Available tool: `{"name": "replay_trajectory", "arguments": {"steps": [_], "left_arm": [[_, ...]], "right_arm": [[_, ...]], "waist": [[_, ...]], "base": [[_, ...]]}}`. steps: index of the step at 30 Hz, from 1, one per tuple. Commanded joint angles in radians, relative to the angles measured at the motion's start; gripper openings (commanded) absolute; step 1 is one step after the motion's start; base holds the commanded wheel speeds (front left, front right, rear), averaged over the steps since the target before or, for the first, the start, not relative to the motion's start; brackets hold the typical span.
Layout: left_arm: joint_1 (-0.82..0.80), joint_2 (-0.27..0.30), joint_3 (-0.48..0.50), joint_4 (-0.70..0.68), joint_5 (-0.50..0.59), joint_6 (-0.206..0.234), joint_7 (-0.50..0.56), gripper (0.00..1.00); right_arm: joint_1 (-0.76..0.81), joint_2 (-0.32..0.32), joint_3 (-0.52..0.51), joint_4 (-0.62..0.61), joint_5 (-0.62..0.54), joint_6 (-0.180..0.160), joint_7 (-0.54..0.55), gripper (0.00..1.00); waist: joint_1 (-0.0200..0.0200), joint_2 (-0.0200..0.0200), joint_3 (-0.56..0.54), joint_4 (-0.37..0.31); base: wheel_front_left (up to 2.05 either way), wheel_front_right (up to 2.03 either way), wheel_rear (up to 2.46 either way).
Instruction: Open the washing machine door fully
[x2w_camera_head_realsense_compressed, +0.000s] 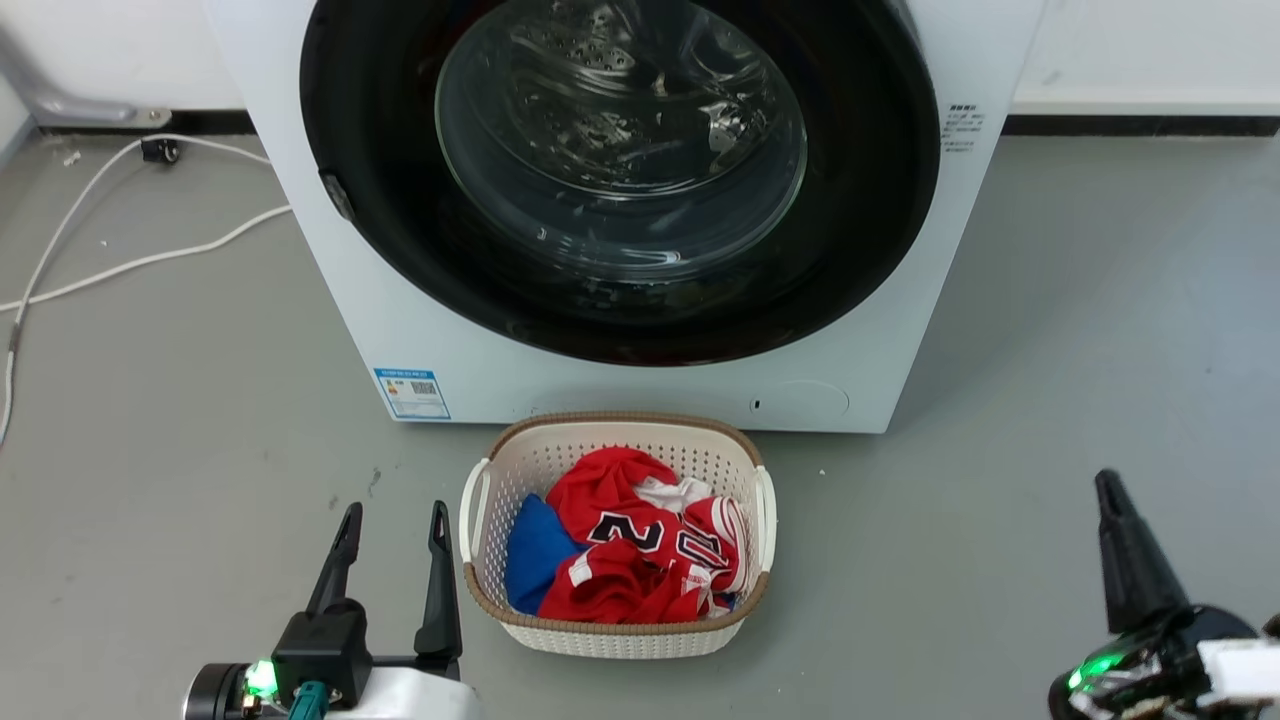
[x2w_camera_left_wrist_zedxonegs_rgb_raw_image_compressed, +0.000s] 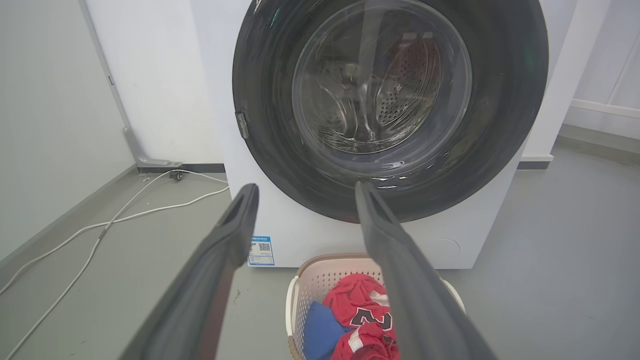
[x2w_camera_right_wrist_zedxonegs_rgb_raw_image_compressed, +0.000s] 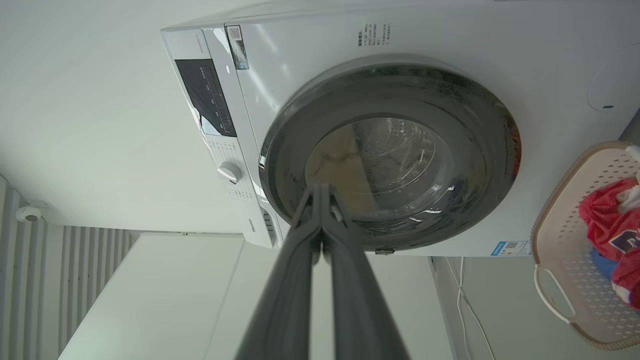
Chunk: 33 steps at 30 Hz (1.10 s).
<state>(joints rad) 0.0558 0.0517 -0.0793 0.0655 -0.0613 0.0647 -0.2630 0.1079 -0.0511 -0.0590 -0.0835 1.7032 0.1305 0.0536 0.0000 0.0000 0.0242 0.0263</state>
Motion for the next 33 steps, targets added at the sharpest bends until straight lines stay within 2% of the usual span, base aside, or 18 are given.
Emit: {"name": "replay_trajectory", "arguments": {"steps": [1,9,15,23,33], "left_arm": [[-0.017,-0.002,0.002,-0.006,0.006,0.002,-0.003,1.0],[-0.089,-0.002,0.006,-0.023,0.02,-0.012,-0.003,1.0],[-0.151,-0.002,0.006,-0.039,0.02,-0.019,-0.003,1.0],[-0.222,-0.002,-0.006,-0.056,0.011,-0.027,-0.003,1.0],[-0.308,-0.002,-0.032,-0.067,0.0,-0.036,-0.003,1.0]], "right_arm": [[-0.044,-0.003,-0.025,0.02,-0.001,0.0,0.01,0.0],[-0.275,-0.067,-0.164,0.154,0.023,0.0,0.053,0.0],[-0.489,-0.146,-0.209,0.28,0.016,0.0,0.091,0.0],[-0.751,-0.251,-0.195,0.426,-0.003,0.0,0.149,0.0],[-1.072,-0.378,-0.103,0.58,-0.069,0.0,0.235,0.0]], "waist": [[0.0,0.0,0.02,0.001],[0.0,0.0,0.126,0.018],[0.0,0.0,0.237,0.029],[0.0,0.0,0.363,0.041],[0.0,0.0,0.496,0.083]], "base": [[0.0,0.0,0.0],[0.0,0.0,0.0],[0.0,0.0,0.0],[0.0,0.0,0.0],[0.0,0.0,0.0]]}}
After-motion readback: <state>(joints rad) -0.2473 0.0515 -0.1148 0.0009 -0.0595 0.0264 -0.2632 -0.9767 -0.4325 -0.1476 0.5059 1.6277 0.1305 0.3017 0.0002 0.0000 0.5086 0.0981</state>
